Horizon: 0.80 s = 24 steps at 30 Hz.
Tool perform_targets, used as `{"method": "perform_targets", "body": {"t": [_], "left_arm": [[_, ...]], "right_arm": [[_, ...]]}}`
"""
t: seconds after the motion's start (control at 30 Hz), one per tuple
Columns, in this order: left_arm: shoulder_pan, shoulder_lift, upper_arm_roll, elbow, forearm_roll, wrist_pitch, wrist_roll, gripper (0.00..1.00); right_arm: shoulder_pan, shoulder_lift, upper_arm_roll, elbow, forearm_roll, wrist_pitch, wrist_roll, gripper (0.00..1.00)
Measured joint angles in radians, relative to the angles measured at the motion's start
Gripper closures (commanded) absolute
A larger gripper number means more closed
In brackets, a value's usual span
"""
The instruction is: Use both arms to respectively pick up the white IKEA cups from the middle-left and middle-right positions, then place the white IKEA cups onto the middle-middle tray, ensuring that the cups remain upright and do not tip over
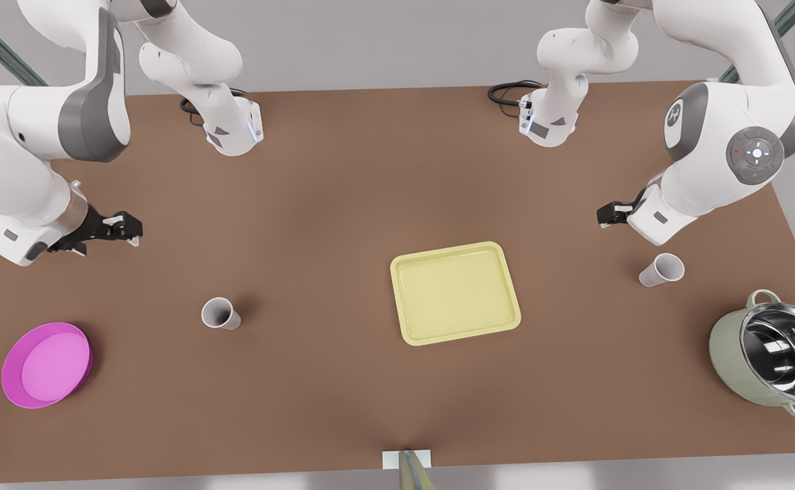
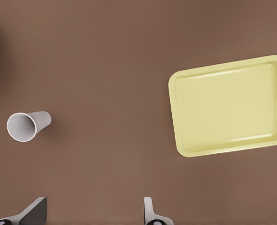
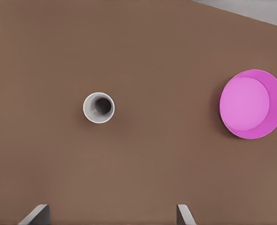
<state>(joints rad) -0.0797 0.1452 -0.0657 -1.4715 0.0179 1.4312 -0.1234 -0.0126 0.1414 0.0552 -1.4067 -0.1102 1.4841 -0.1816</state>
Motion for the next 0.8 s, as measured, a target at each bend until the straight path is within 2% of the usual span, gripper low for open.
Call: {"method": "perform_targets", "body": {"t": [0.17, 0.27, 0.47, 0.63, 0.8], "left_arm": [[0.015, 0.021, 0.005, -0.036, 0.000, 0.020, -0.001, 0.00], [0.155, 0.131, 0.029, -0.060, 0.001, 0.085, 0.021, 0.00], [0.313, 0.242, 0.151, -0.171, -0.013, 0.308, 0.105, 0.00], [0.388, 0.264, 0.177, -0.329, -0.026, 0.517, 0.190, 0.00], [0.408, 0.304, 0.189, -0.407, -0.076, 0.675, 0.254, 0.00]], "right_arm": [[0.002, 0.068, 0.004, -0.003, -0.005, 0.020, -0.014, 0.00], [0.019, 0.176, 0.006, -0.006, -0.005, 0.073, -0.020, 0.00], [0.027, 0.335, 0.008, -0.010, 0.010, 0.222, -0.019, 0.00], [0.017, 0.418, 0.004, -0.010, 0.050, 0.314, -0.016, 0.00], [0.014, 0.440, 0.001, -0.073, 0.062, 0.371, -0.014, 0.00]]}}
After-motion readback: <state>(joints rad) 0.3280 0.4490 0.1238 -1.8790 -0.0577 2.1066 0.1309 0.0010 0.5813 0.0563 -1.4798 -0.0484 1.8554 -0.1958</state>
